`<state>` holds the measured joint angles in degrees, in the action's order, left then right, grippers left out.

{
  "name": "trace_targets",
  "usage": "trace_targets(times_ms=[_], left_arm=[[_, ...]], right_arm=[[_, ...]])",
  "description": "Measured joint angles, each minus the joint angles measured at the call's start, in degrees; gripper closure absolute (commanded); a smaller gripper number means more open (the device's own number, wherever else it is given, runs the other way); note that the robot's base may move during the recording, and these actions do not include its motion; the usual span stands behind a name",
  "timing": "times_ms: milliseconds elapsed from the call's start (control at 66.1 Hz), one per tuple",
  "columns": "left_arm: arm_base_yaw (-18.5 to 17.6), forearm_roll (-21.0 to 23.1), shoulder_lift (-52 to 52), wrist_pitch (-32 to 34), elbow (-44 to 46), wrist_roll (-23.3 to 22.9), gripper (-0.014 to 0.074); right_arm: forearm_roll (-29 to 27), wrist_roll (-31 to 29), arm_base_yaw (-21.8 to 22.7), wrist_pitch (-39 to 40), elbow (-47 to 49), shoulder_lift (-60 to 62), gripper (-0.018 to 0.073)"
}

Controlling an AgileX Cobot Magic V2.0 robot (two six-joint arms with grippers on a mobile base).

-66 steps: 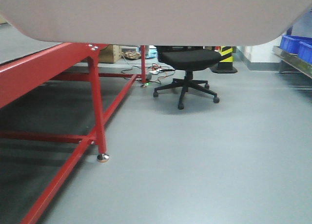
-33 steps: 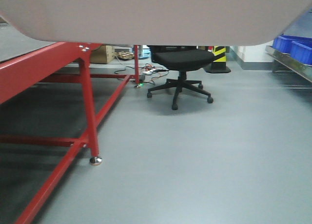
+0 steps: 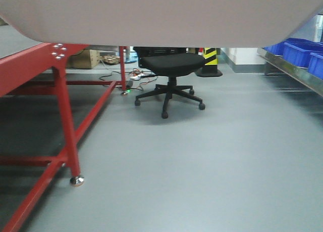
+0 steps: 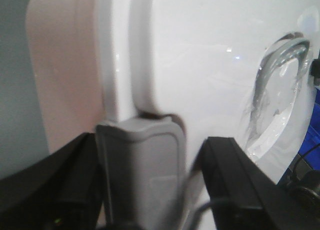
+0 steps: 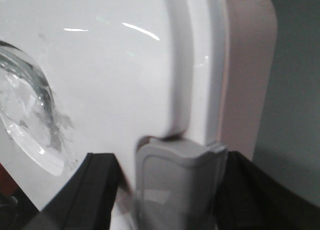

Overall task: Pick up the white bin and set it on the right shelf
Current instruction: 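Hold the bin raised in both grippers while the base backs away, then carry the bin in both grippers while driving to the blue-crate shelving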

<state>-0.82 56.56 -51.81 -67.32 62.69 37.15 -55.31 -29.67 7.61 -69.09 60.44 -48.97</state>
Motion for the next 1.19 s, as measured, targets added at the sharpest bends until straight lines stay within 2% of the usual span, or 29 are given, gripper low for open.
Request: trace_targets(times_ms=[1194], left_arm=[[0.0,0.0,0.0,0.0,0.0,0.0,0.0323]], right_arm=[[0.0,0.0,0.0,0.0,0.0,0.1,0.0122]])
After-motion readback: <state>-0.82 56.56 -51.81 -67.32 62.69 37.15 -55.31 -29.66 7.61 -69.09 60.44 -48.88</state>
